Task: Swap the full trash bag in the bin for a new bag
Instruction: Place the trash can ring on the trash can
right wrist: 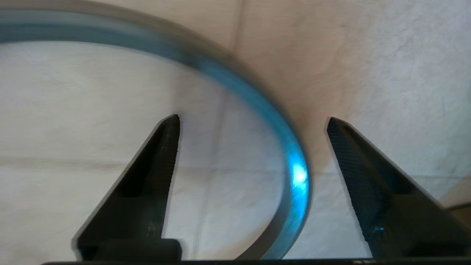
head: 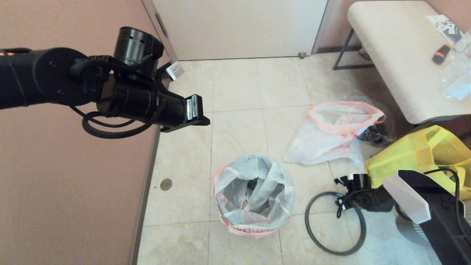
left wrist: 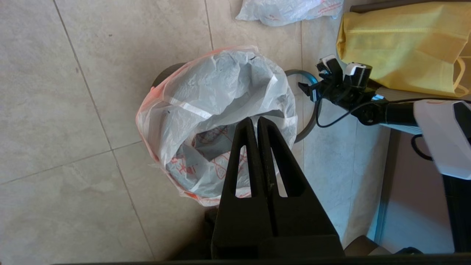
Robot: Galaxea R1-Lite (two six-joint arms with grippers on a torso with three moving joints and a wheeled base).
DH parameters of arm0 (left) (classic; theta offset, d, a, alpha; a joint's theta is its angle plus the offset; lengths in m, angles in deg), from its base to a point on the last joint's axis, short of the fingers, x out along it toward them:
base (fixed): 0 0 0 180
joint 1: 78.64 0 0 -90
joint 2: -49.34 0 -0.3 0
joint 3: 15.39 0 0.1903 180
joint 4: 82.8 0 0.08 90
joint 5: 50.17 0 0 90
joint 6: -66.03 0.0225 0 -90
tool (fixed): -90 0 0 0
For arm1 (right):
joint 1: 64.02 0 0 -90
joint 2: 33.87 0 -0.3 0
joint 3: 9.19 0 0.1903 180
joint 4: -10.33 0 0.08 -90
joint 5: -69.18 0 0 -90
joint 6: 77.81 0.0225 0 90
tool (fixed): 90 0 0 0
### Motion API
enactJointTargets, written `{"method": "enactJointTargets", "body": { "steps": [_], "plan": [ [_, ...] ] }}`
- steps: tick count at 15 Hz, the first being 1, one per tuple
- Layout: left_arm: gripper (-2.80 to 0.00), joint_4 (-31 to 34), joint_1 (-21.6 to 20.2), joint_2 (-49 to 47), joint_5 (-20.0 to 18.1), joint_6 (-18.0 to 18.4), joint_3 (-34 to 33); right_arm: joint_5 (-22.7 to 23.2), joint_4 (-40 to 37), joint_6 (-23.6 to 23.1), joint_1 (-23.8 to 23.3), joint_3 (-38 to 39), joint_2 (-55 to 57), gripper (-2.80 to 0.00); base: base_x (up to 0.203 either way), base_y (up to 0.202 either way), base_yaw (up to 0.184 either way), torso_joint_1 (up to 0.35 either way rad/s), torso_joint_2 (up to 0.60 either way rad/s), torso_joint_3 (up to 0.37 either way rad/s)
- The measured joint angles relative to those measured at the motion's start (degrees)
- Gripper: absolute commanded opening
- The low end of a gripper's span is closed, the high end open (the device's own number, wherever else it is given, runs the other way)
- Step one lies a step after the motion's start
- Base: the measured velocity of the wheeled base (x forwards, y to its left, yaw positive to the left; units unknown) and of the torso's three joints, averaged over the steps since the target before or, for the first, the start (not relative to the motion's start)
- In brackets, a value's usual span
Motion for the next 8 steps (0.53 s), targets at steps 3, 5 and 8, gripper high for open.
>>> {"method": "enactJointTargets", "body": {
  "steps": [3, 5, 8],
  "plan": [
    [-2.8, 0.0, 0.1, -0.3, 0.8, 0.1, -0.1, 1.3, -5.6, -0.5, -1.1, -5.7, 2.3, -2.8, 0.0, 0.0, 0.0, 0.0, 0.0, 0.0],
    [-2.8, 0.0, 0.2, -0.4, 1.7, 0.0, -0.1, 1.5, -7.5, -0.5, -1.1, -6.8, 2.8, -2.8, 0.0, 0.0, 0.0, 0.0, 0.0, 0.0],
    [-2.8, 0.0, 0.2, -0.2, 2.1, 0.0, -0.1, 1.4, -7.5, 0.4, -1.2, -5.1, 2.1, -2.8, 0.0, 0.0, 0.0, 0.0, 0.0, 0.0]
  ]
}}
